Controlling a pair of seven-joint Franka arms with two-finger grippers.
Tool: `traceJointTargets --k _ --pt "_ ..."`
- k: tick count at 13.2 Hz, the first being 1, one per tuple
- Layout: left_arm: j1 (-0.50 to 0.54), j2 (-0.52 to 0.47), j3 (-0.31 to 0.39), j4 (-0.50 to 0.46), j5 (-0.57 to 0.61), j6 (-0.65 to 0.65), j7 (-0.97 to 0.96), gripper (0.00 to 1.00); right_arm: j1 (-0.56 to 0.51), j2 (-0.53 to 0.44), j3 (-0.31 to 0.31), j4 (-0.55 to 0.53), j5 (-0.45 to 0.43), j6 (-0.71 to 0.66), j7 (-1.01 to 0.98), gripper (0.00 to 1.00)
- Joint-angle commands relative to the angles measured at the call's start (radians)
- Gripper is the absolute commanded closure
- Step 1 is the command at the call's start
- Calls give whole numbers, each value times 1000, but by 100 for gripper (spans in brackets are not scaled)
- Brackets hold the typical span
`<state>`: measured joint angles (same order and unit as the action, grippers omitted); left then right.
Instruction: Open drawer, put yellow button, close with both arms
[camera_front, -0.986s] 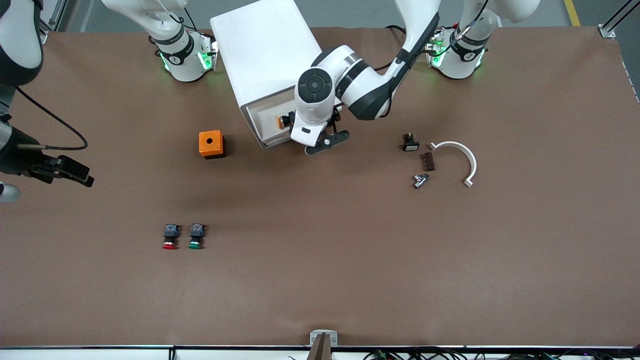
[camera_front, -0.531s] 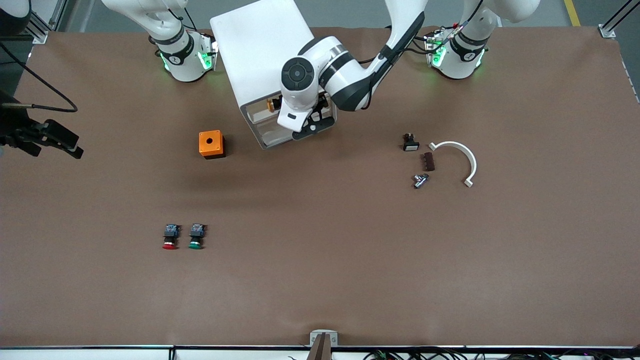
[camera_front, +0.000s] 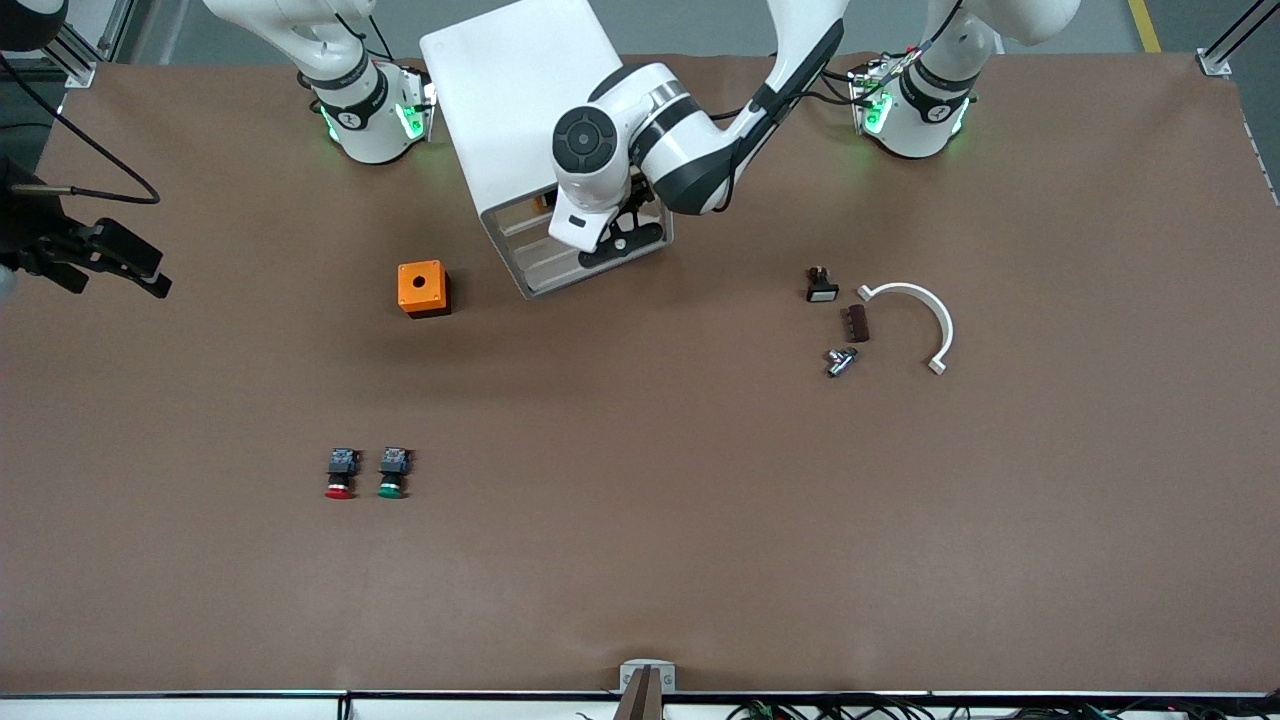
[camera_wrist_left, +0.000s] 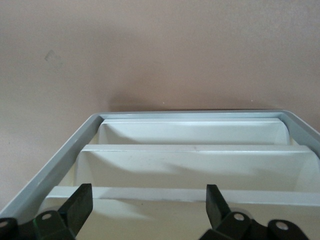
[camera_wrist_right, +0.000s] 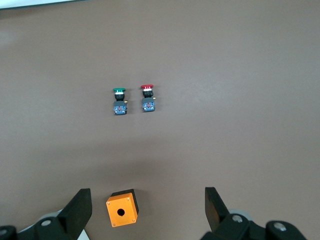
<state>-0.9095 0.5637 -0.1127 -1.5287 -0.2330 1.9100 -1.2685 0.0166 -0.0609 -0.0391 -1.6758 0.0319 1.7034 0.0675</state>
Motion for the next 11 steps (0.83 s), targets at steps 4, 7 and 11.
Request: traceJointTargets --k 4,7,11 --pt "206 -102 67 45 263 -64 -5 0 -21 -19 15 -22 -18 12 -11 0" --pt "378 -200 68 47 329 -138 30 0 -23 -19 15 -21 -18 7 -11 0" --pt "621 -330 65 47 334 -227 347 0 -27 -19 15 -22 -18 10 -11 0"
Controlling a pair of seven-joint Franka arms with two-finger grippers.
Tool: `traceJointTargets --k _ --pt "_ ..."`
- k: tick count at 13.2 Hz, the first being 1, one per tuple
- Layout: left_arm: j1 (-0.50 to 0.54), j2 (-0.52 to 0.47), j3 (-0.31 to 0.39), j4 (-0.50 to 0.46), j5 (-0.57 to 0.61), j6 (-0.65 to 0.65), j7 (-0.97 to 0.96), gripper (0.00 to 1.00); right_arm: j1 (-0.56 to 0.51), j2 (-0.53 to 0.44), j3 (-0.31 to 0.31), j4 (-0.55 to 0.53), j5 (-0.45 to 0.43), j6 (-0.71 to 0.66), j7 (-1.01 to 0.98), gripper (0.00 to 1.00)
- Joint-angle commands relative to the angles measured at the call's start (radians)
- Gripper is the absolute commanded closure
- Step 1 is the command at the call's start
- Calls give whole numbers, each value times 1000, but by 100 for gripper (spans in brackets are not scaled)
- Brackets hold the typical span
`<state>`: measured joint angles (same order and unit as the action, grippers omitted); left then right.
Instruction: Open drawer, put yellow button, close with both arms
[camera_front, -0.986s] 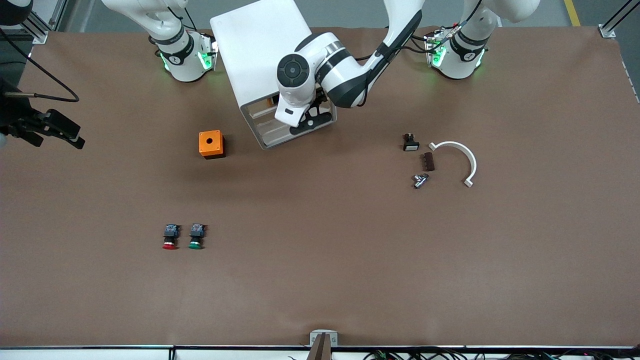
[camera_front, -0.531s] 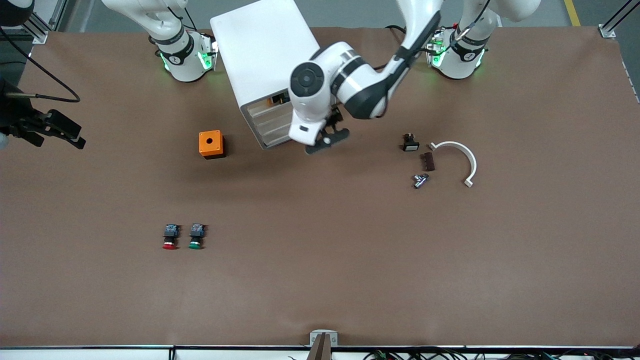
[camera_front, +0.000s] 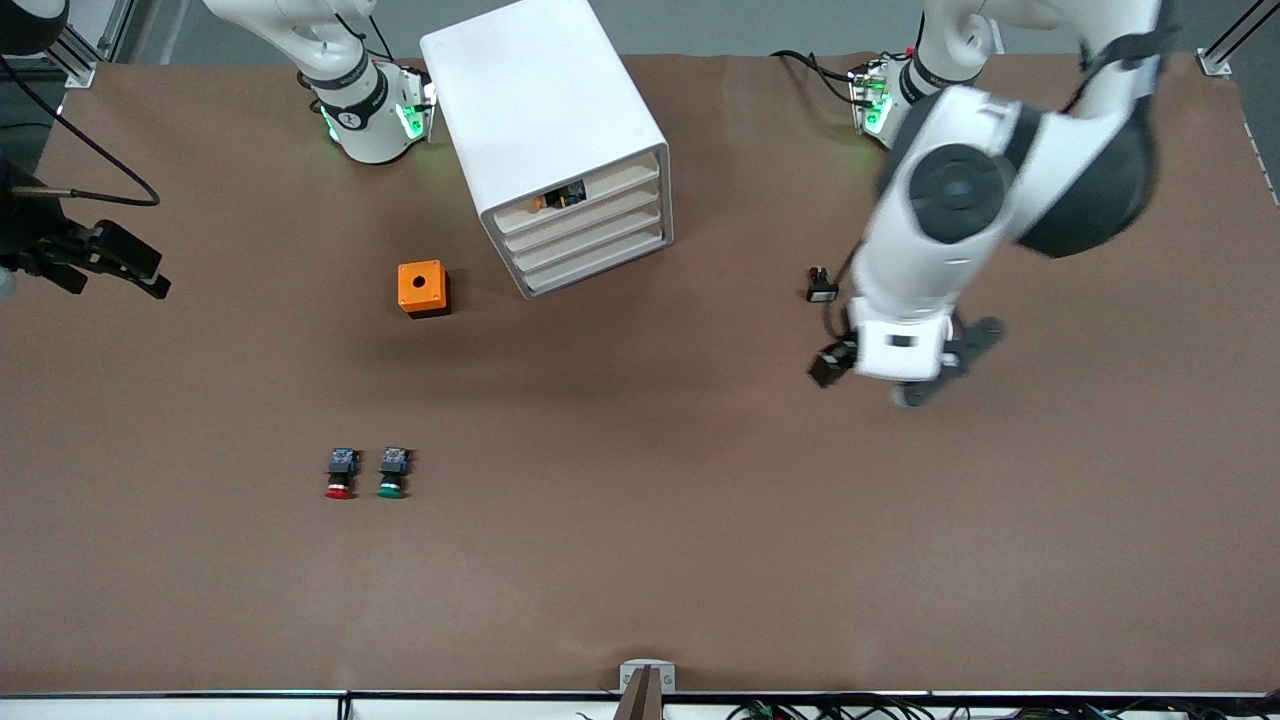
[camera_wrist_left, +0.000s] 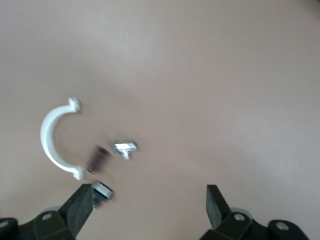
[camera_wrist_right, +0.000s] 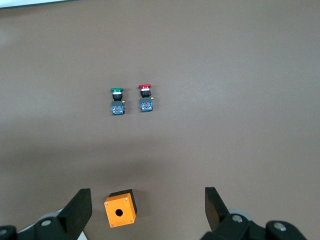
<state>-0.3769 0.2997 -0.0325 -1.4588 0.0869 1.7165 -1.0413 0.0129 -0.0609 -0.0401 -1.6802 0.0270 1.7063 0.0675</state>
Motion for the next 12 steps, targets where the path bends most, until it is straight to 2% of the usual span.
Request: traceJointTargets --k 1,3,7,12 --pt "133 -88 -13 -25 14 -41 195 0 -24 -19 16 -18 -13 7 -11 0" --pt "219 -137 -15 -25 14 -86 321 0 -24 -19 16 -19 -13 9 -9 0" --pt "318 -215 -17 -37 -1 -144 593 0 -22 -20 16 -18 -13 10 -9 0" --pt "403 -369 -12 -150 -59 -212 832 0 -22 -20 16 -18 -13 13 -9 0"
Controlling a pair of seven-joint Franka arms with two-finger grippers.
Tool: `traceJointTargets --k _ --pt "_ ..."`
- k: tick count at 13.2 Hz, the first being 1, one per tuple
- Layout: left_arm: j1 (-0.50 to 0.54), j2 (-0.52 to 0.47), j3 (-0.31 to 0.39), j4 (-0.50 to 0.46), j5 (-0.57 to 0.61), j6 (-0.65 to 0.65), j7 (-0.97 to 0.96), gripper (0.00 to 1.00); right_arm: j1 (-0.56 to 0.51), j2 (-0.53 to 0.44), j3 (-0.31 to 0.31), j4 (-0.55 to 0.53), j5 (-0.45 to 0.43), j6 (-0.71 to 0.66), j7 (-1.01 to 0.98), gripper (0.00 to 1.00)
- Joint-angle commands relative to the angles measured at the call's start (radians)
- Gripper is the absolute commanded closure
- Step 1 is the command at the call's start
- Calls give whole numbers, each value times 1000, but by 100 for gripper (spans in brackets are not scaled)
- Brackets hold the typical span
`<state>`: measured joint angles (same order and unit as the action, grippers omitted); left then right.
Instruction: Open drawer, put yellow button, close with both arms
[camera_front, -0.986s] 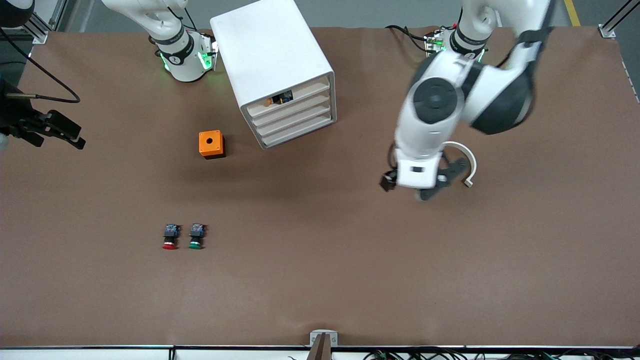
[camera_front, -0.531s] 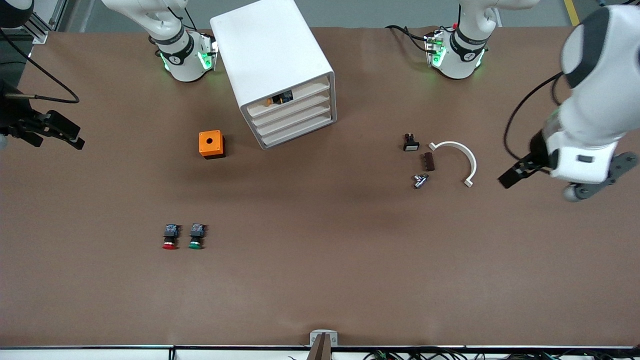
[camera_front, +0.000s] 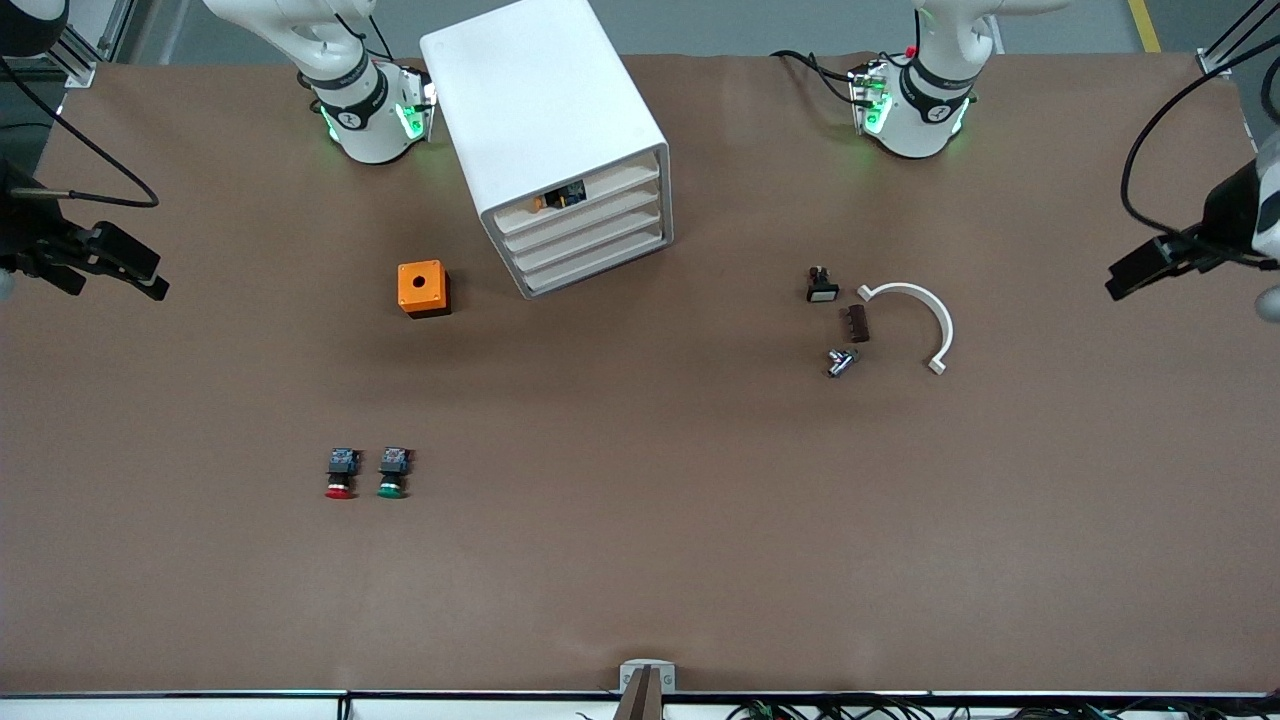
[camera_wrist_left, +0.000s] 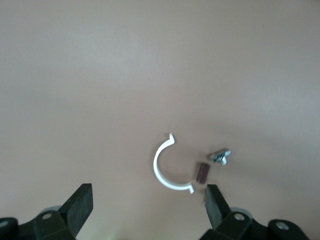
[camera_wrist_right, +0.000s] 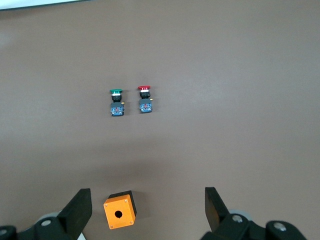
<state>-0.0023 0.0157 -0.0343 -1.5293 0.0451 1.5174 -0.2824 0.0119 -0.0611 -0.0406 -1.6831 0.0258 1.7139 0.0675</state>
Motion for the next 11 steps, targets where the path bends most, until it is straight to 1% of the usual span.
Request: traceJointTargets --k 1,3,5,7,9,11 --pt "45 -118 -12 -109 -20 -14 95 0 -21 -20 16 -15 -12 6 -9 0" --pt "48 -169 -12 -161 -51 -8 114 0 -21 -19 16 -17 -12 9 -9 0" --pt "44 -229 -22 -237 -51 29 115 0 -21 -19 16 -17 -12 9 -9 0" --pt "42 -263 -30 -282 -51 30 117 0 -21 -19 16 -17 -12 9 -9 0" --pt "39 -258 -73 -275 -51 30 115 0 -21 -19 16 -17 -12 9 -9 0" --pt "39 -237 -87 -253 -51 27 118 0 -21 -20 16 -15 -12 9 -9 0"
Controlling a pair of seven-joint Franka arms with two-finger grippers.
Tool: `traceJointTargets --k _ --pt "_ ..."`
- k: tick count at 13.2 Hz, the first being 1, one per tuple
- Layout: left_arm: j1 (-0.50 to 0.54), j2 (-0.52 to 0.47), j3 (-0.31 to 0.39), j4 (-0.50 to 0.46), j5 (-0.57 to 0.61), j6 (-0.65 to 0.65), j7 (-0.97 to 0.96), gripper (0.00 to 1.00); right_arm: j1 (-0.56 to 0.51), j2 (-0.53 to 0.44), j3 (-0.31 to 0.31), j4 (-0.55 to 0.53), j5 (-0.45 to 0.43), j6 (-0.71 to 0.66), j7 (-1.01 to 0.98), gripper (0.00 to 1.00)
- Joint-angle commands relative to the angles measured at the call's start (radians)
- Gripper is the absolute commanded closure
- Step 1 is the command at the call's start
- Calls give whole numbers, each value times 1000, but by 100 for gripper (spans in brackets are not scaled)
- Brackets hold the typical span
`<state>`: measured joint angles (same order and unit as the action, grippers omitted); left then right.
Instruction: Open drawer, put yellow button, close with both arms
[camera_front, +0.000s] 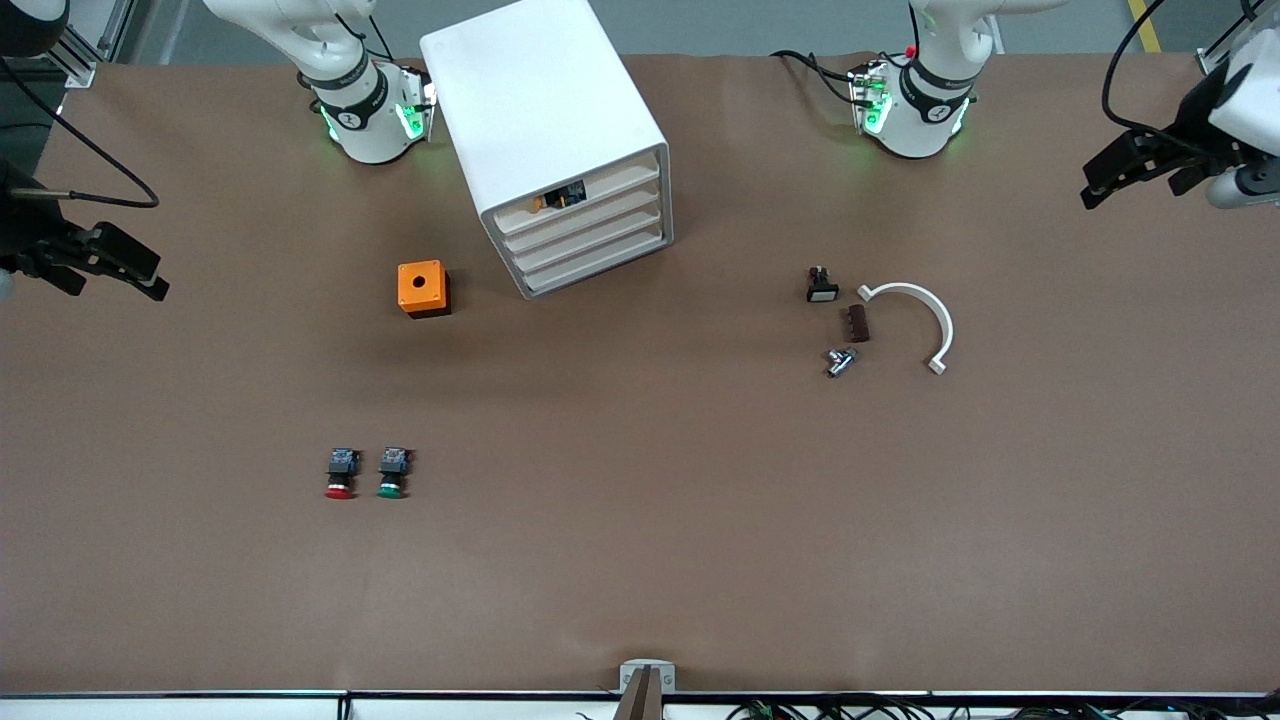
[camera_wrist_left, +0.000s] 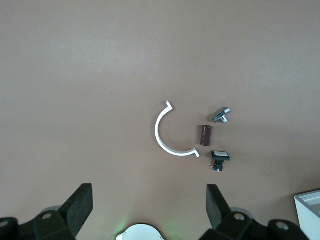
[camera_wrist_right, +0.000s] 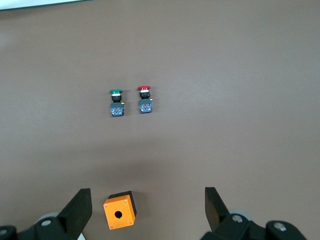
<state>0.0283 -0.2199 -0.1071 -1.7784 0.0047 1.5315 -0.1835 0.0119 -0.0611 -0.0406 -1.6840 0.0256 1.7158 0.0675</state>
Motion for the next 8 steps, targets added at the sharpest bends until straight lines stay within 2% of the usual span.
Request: traceJointTargets --k 1,8 --pt "7 8 -14 11 -11 7 21 0 -21 -20 16 -14 -12 7 -9 0" --pt "9 65 -14 79 0 6 15 0 -21 -20 16 -17 -12 7 -9 0"
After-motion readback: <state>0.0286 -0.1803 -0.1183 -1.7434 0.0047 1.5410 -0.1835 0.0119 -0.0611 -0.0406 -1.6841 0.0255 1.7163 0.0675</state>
